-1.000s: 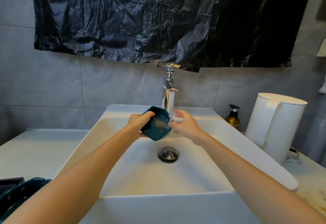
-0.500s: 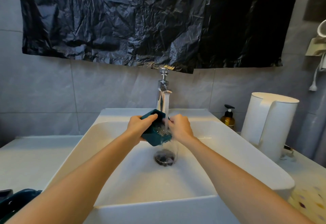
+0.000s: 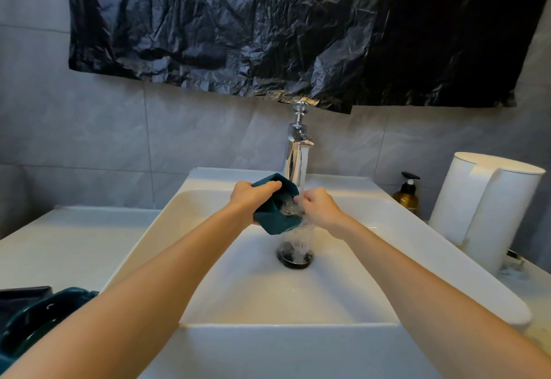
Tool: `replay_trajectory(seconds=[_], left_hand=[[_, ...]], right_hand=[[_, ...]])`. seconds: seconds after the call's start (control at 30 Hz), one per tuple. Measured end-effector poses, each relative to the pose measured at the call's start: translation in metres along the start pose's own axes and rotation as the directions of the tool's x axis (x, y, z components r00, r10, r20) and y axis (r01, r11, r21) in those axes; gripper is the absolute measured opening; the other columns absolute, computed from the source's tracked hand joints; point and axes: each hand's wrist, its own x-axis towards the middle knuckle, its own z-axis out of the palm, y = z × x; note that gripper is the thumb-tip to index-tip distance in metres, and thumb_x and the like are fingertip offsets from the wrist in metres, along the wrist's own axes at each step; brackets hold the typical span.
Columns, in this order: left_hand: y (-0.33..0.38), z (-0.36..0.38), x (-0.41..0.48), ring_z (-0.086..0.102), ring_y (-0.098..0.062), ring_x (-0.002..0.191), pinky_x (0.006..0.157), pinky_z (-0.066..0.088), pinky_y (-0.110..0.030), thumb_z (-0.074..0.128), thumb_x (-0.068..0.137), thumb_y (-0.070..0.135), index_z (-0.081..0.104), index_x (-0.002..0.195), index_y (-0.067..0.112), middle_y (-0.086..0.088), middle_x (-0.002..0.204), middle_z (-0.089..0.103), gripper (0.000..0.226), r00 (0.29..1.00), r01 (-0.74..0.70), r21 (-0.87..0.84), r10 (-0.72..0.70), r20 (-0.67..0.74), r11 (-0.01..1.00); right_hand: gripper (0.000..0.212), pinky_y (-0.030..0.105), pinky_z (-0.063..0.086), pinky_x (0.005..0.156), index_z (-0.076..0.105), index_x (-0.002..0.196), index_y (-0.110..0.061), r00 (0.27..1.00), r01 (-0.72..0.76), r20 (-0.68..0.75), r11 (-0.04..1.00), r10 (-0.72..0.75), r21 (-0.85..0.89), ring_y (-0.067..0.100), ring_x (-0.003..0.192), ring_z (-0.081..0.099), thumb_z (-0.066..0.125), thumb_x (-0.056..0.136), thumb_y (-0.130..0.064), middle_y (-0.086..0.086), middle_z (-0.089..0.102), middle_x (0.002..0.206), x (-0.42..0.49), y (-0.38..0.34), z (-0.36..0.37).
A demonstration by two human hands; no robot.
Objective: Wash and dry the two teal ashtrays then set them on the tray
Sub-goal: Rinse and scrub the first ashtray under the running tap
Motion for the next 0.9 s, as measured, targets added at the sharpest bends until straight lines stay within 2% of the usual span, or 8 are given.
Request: replay_trajectory(seconds=[0.1,0.2,0.27,0.47,0.53,0.67,0.8,0.9], left_hand=[[0.001,-0.001,0.000,0.059,-0.022,0.083,0.055,0.052,-0.031,0.073,0.082,0.030,0.053,0.118,0.005,-0.011,0.105,0.062,0.049,1.000,-0.008,-0.006,0.008,0.006,1.000],[0.002,0.003,-0.004,0.059,-0.019,0.078,0.053,0.052,-0.029,0.072,0.082,0.030,0.054,0.118,0.005,-0.010,0.102,0.062,0.047,0.998,-0.015,0.041,0.012,0.057,0.999],[0.002,0.006,-0.006,0.060,-0.023,0.085,0.056,0.052,-0.030,0.072,0.083,0.029,0.053,0.118,0.005,-0.011,0.102,0.061,0.047,0.995,-0.019,0.087,0.011,0.095,0.996],[0.001,0.001,-0.006,0.059,-0.021,0.083,0.055,0.052,-0.029,0.067,0.085,0.027,0.054,0.112,0.006,-0.008,0.093,0.061,0.036,0.993,0.023,0.100,-0.034,0.111,0.995],[0.002,-0.001,-0.006,0.059,-0.019,0.078,0.057,0.053,-0.029,0.065,0.085,0.026,0.054,0.107,0.007,-0.008,0.089,0.062,0.031,0.991,0.014,0.133,-0.031,0.131,0.991],[0.000,-0.001,-0.006,0.062,-0.022,0.089,0.066,0.056,-0.030,0.064,0.082,0.026,0.057,0.106,0.009,-0.009,0.096,0.065,0.030,0.984,0.001,0.183,-0.034,0.176,0.983],[-0.001,0.001,-0.007,0.061,-0.026,0.098,0.078,0.057,-0.034,0.065,0.083,0.021,0.058,0.100,0.013,-0.010,0.099,0.064,0.020,0.984,0.002,0.077,-0.015,0.178,0.997],[-0.002,0.002,-0.007,0.059,-0.030,0.106,0.087,0.056,-0.040,0.063,0.085,0.010,0.053,0.115,0.006,-0.014,0.112,0.061,0.032,0.982,0.038,-0.019,-0.034,0.185,0.999]], right_hand=[[0.019,0.023,0.050,0.047,0.059,0.074,-0.009,0.998,-0.063,-0.005,0.993,0.064,0.101,0.022,0.067,0.062,0.057,0.092,-0.005,0.006,0.062,0.077,-0.002,-0.005,0.000],[0.007,0.035,0.058,0.065,0.063,0.082,-0.016,0.990,-0.032,-0.137,0.999,0.027,-0.036,0.026,0.080,0.066,0.069,0.085,-0.014,0.006,0.065,0.085,0.001,-0.001,-0.002],[0.006,0.038,0.055,0.070,0.065,0.085,-0.014,0.991,-0.025,-0.135,0.998,0.016,-0.064,0.028,0.084,0.065,0.071,0.084,-0.017,0.007,0.066,0.088,0.002,0.003,-0.003],[0.035,0.030,0.034,0.048,0.062,0.071,-0.006,0.971,0.070,-0.191,0.933,-0.146,-0.354,0.025,0.060,0.054,0.061,0.091,-0.035,0.008,0.061,0.069,-0.002,-0.001,-0.004],[0.033,0.028,0.036,0.047,0.062,0.073,-0.011,0.975,0.085,-0.160,0.929,-0.152,-0.361,0.020,0.059,0.054,0.059,0.092,-0.038,0.004,0.060,0.068,-0.003,-0.004,-0.006],[0.013,0.041,0.049,0.066,0.062,0.094,-0.009,0.972,0.218,-0.004,0.900,-0.237,-0.377,0.029,0.080,0.058,0.051,0.095,-0.015,0.012,0.063,0.089,-0.005,-0.004,-0.007],[0.018,0.037,0.045,0.062,0.059,0.099,-0.003,0.989,0.078,-0.085,0.918,-0.121,-0.390,0.035,0.081,0.055,0.043,0.095,-0.008,0.020,0.062,0.097,-0.006,-0.008,-0.007],[0.024,0.036,0.051,0.057,0.049,0.116,-0.003,0.992,-0.110,-0.082,0.986,0.100,-0.129,0.036,0.089,0.059,0.044,0.092,-0.001,0.016,0.056,0.110,-0.006,-0.011,-0.003]])
